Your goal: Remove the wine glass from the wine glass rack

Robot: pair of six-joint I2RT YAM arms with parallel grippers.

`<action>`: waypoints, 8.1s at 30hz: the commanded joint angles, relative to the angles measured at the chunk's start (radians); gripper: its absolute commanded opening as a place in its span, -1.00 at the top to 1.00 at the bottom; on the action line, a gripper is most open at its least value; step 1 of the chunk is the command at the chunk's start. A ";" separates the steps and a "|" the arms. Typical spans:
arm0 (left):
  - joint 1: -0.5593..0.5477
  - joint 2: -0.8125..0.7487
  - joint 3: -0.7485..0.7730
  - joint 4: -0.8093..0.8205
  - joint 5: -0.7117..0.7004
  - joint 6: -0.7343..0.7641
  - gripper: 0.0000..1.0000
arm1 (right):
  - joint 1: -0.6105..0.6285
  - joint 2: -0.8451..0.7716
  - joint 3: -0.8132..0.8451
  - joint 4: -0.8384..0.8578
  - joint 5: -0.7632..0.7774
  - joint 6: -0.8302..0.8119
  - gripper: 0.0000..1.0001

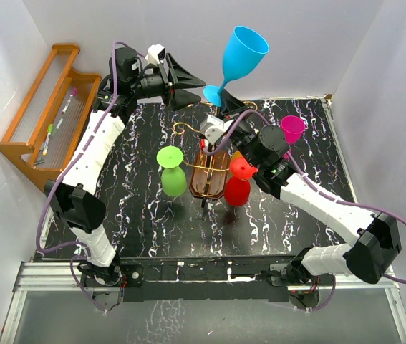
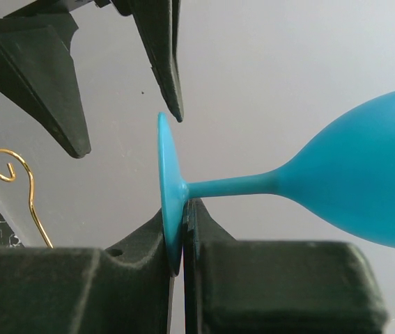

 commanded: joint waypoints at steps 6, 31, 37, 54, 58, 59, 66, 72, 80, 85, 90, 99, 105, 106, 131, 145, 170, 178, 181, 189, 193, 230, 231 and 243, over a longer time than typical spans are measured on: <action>-0.005 -0.035 0.007 0.073 0.039 -0.041 -0.13 | 0.014 0.005 0.021 0.035 -0.003 -0.023 0.84; -0.007 -0.016 -0.032 0.108 0.142 -0.051 0.72 | 0.037 0.059 0.046 0.080 0.016 -0.045 0.85; -0.008 -0.017 -0.035 0.097 0.139 -0.041 1.00 | 0.038 0.062 0.053 0.081 0.024 -0.041 0.77; 0.225 -0.080 -0.095 0.328 -0.151 -0.167 1.00 | 0.039 -0.106 -0.032 -0.103 0.246 0.216 -0.11; 0.339 -0.079 -0.109 0.303 -0.183 -0.135 1.00 | -0.028 -0.022 0.153 -0.333 0.388 0.430 0.01; 0.356 -0.073 -0.104 0.292 -0.180 -0.125 1.00 | -0.058 0.011 0.231 -0.408 0.408 0.505 0.06; 0.382 -0.064 -0.051 0.220 -0.204 -0.054 1.00 | -0.229 0.277 0.851 -0.842 0.238 1.005 0.27; 0.381 -0.072 -0.018 0.144 -0.175 0.027 1.00 | -0.359 0.481 1.282 -1.081 -0.242 1.335 0.27; 0.348 -0.073 0.048 -0.138 -0.104 0.276 1.00 | -0.467 0.508 1.219 -0.981 -0.935 1.694 0.11; 0.290 -0.016 0.185 -0.337 -0.089 0.445 1.00 | -0.471 0.494 1.184 -0.985 -0.971 1.721 0.01; 0.266 -0.025 0.209 -0.370 -0.106 0.497 1.00 | -0.485 0.482 1.176 -1.011 -0.932 1.718 0.01; 0.241 -0.056 0.211 -0.433 -0.170 0.563 1.00 | -0.508 0.422 1.156 -1.001 -0.900 1.714 0.03; 0.204 -0.046 0.230 -0.460 -0.196 0.584 1.00 | -0.509 0.417 1.145 -0.988 -0.935 1.727 0.03; 0.193 -0.041 0.239 -0.472 -0.205 0.594 1.00 | -0.509 0.417 1.143 -0.988 -0.937 1.727 0.03; 0.100 0.001 0.264 -0.427 -0.235 0.564 1.00 | -0.506 0.427 1.127 -1.113 -0.887 1.619 0.10; 0.059 0.030 0.281 -0.408 -0.242 0.546 1.00 | -0.490 0.492 1.205 -1.233 -0.858 1.556 0.48; 0.054 -0.201 -0.033 -0.026 -0.419 0.431 -0.95 | -0.708 0.371 1.103 -1.142 -0.217 1.608 0.85; 0.056 -0.253 -0.140 0.182 -0.344 0.326 -0.70 | -0.917 0.442 1.075 -1.354 0.067 1.593 0.85; 0.057 -0.255 -0.139 0.139 -0.356 0.343 -0.35 | -0.920 0.429 0.997 -1.389 0.153 1.575 0.85; 0.056 -0.279 -0.178 0.050 -0.389 0.381 0.66 | -0.960 0.385 0.765 -1.406 0.259 1.577 0.85; 0.057 -0.299 -0.201 0.024 -0.407 0.396 0.68 | -1.017 0.398 0.698 -1.402 0.218 1.585 0.85; 0.060 -0.299 -0.285 0.031 -0.377 0.362 -0.94 | -1.013 0.421 0.933 -1.541 -0.039 1.583 0.30; 0.060 -0.296 -0.290 0.049 -0.372 0.343 -0.95 | -1.008 0.400 0.949 -1.548 -0.065 1.591 0.29; 0.068 -0.270 -0.393 0.388 -0.250 0.103 -0.58 | -0.752 0.260 0.794 -1.502 -0.753 1.751 0.20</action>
